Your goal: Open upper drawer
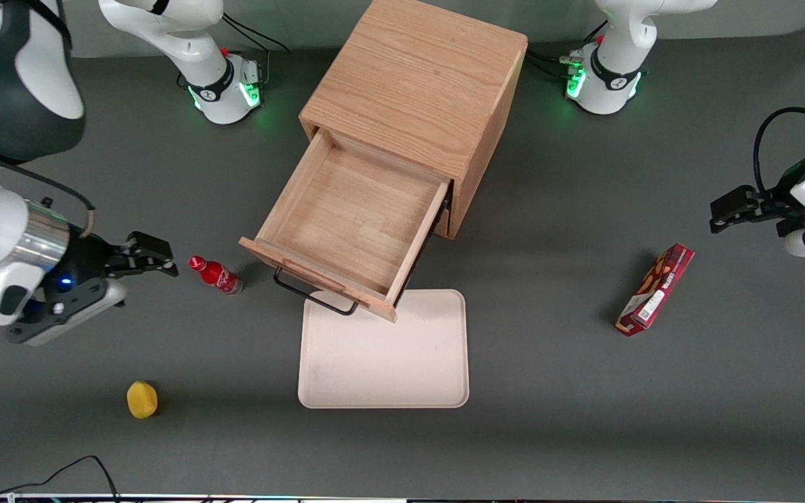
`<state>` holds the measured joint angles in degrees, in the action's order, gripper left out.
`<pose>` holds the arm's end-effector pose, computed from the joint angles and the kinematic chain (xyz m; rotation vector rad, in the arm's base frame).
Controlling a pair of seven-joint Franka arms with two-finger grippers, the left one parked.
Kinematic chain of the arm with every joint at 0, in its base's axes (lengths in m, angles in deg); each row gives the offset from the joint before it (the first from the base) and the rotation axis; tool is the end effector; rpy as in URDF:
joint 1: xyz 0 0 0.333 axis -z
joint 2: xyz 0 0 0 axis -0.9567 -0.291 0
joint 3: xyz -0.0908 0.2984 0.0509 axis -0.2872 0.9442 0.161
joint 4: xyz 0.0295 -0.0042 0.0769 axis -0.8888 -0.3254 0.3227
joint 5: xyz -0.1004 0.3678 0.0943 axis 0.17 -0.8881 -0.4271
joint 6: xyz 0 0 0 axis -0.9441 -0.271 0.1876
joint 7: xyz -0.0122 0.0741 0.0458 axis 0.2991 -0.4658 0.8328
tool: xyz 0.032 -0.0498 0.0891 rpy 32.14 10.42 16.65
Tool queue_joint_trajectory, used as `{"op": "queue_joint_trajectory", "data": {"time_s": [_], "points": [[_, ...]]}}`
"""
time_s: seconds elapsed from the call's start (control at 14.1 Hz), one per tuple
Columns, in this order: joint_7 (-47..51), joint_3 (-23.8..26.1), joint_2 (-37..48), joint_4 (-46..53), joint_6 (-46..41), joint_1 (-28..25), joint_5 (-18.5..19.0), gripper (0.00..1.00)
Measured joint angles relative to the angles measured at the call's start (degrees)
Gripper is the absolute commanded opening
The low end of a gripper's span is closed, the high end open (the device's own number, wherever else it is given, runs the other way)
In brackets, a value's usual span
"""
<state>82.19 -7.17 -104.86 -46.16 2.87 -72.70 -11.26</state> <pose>0.6606 0.1055 0.5850 -2.9807 -0.4650 0.0115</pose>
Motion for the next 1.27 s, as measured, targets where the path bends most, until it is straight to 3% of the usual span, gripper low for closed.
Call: {"op": "queue_joint_trajectory", "data": {"time_s": [0.21,0.5,0.64,0.99,1.27], "points": [[5.36,-0.07,2.32,-1.23,-2.03,2.38,0.14,1.0],[6.01,0.03,7.11,-3.57,-7.78,8.09,0.11,1.0],[6.37,0.17,10.42,-7.79,-8.03,8.48,0.11,1.0],[15.14,0.85,13.69,-12.68,-6.17,6.74,0.39,1.0],[15.51,-6.52,15.54,-12.83,-11.13,-0.97,0.69,1.0]]}}
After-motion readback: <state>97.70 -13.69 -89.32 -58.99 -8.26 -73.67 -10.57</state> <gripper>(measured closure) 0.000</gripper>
